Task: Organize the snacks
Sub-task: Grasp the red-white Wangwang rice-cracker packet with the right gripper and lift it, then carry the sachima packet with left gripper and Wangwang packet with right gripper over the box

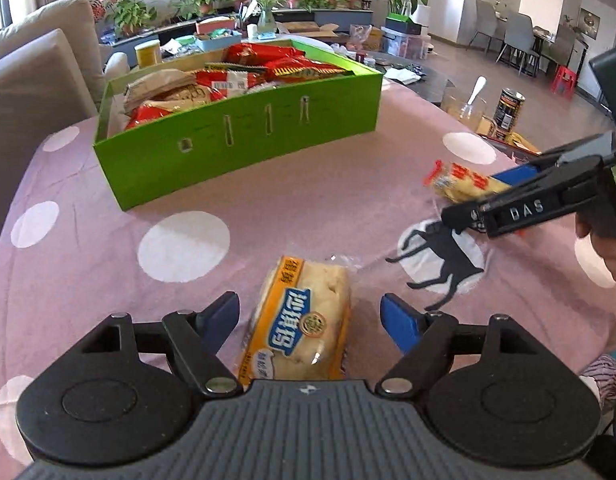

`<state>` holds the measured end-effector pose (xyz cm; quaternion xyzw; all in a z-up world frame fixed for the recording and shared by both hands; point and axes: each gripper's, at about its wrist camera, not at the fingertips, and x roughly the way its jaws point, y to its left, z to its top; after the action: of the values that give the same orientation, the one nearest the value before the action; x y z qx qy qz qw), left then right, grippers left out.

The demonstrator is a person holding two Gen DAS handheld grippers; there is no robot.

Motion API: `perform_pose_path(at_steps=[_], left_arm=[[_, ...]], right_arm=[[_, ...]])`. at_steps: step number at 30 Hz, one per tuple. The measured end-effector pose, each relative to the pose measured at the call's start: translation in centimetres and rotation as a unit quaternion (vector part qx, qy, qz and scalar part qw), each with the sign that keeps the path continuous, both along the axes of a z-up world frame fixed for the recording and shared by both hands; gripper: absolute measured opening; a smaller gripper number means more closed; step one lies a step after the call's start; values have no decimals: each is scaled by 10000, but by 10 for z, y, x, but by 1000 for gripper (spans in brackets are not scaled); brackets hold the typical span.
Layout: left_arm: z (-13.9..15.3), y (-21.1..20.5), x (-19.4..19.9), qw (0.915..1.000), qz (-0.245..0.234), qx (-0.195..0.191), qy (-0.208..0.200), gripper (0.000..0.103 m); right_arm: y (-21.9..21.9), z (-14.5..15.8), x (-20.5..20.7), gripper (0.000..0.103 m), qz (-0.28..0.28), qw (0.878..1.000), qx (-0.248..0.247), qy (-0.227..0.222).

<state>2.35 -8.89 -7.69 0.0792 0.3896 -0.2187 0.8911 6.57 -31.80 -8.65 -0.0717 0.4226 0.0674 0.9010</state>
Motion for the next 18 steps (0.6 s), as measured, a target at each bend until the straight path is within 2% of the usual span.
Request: perform_pose_path(at_steps=[2,4,5,6,7,10,18], left_arm=[[-2,0,0,10000,21,15,41,74],[-4,0,1,10000,34,14,89,59],[-5,0,1,10000,40,33,82,56],[-5,0,0,10000,44,72,21,46],[-4,0,0,9999,36,95,-5,42],[-2,5,2,9999,72,-92,80,40],[9,11,-1,9994,225,-222,-137,40]], right_arm=[[1,3,-3,79,31,10000,43,-72],[1,7,-2,78,-2,9999,136,-73],[2,8,-1,78,-9,9997,227,-74],[1,9,-2,77,-14,9995,317,-75],[1,10,-2,77,-21,9992,396,-93],[4,15,-3,77,-51,9981,587,-190],[19,38,-9,77,142,9942,942,-497]])
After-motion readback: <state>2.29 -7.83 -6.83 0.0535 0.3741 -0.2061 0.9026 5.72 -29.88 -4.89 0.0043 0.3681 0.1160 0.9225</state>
